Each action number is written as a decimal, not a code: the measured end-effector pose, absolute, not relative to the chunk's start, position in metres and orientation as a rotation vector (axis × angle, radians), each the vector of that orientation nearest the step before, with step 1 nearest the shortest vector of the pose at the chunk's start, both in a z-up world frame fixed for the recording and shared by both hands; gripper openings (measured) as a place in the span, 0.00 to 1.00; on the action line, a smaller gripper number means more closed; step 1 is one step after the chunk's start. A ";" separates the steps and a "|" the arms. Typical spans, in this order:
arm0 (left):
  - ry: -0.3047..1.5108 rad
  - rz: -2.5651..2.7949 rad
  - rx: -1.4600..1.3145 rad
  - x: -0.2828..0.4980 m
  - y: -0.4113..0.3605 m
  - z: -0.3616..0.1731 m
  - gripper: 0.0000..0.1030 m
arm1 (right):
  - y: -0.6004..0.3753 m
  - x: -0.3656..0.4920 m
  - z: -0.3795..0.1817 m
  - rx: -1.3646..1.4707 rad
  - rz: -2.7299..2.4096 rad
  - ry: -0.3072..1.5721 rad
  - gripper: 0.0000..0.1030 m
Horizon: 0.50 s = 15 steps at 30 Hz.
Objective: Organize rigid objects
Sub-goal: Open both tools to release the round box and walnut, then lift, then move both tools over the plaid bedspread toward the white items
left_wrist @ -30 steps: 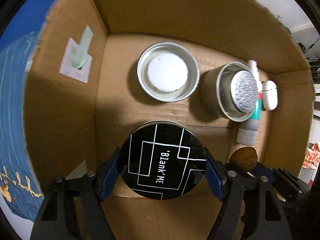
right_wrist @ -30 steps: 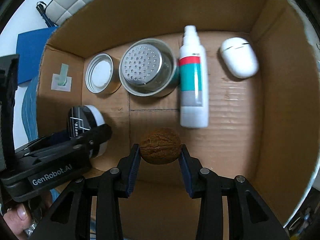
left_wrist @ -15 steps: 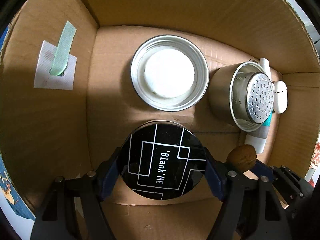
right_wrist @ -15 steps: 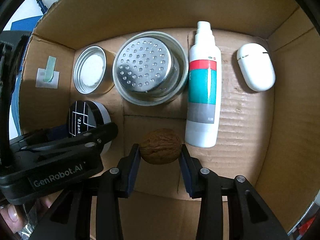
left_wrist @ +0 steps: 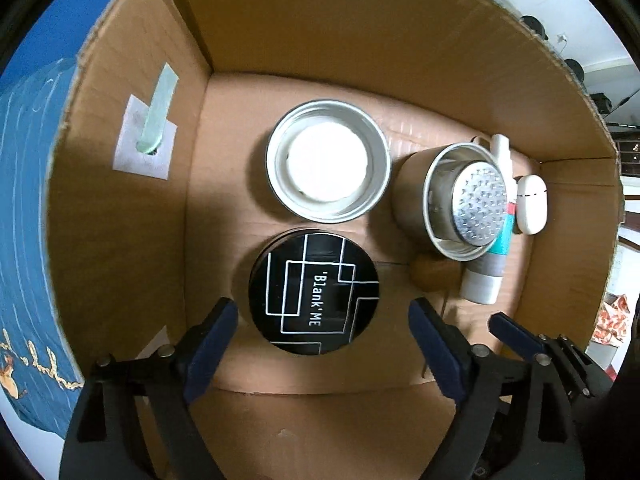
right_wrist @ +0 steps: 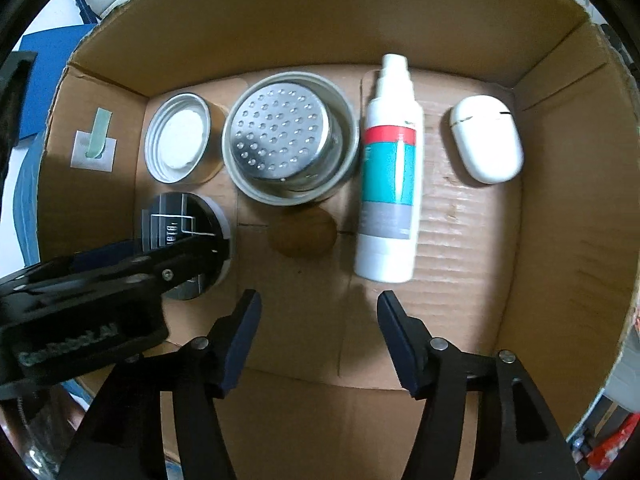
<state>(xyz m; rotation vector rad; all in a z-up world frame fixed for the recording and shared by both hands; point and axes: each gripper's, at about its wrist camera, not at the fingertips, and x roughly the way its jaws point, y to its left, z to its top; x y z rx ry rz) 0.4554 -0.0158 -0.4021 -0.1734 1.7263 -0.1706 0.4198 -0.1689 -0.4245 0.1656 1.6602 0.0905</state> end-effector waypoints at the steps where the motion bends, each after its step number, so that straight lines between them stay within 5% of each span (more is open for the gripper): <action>1: 1.721 -0.170 -0.173 0.455 -0.017 -0.400 0.85 | -0.170 0.419 -0.423 0.164 0.088 1.660 0.65; 10: 1.617 -0.139 -0.153 0.436 -0.019 -0.358 0.89 | -0.187 0.402 -0.392 0.142 0.043 1.599 1.00; 15: 1.512 -0.128 -0.100 0.413 -0.018 -0.330 0.89 | -0.190 0.380 -0.367 0.079 0.035 1.542 1.00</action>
